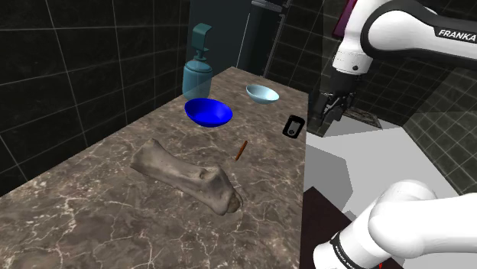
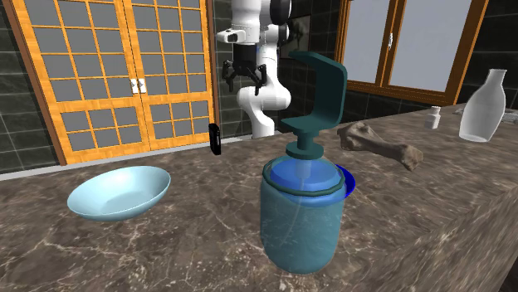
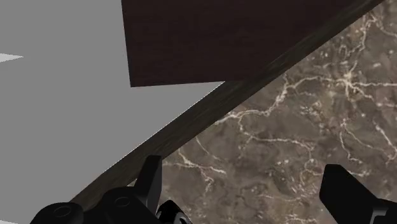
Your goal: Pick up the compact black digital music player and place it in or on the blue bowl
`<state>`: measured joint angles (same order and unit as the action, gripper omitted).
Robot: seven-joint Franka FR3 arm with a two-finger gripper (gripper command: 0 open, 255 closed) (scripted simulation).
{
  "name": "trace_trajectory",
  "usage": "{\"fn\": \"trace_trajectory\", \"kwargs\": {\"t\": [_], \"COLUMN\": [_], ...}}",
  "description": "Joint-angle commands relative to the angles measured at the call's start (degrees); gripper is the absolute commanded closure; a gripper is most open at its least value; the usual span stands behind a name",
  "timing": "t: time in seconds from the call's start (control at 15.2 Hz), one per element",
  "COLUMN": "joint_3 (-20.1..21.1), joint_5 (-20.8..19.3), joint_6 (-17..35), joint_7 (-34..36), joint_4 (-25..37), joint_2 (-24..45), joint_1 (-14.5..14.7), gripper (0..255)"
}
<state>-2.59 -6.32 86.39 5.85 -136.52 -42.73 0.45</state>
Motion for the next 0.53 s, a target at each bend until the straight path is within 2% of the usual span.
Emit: {"fn": "trace_trajectory", "kwargs": {"t": [0.0,0.46], "joint_3": [0.0,-3.73], "joint_5": [0.0,1.35], "joint_6": [0.0,13.71], "joint_7": [0.0,4.48], "joint_4": [0.0,1.4], "joint_2": [0.0,11.09], "joint_1": [0.0,-3.14], "gripper": [0,0]}}
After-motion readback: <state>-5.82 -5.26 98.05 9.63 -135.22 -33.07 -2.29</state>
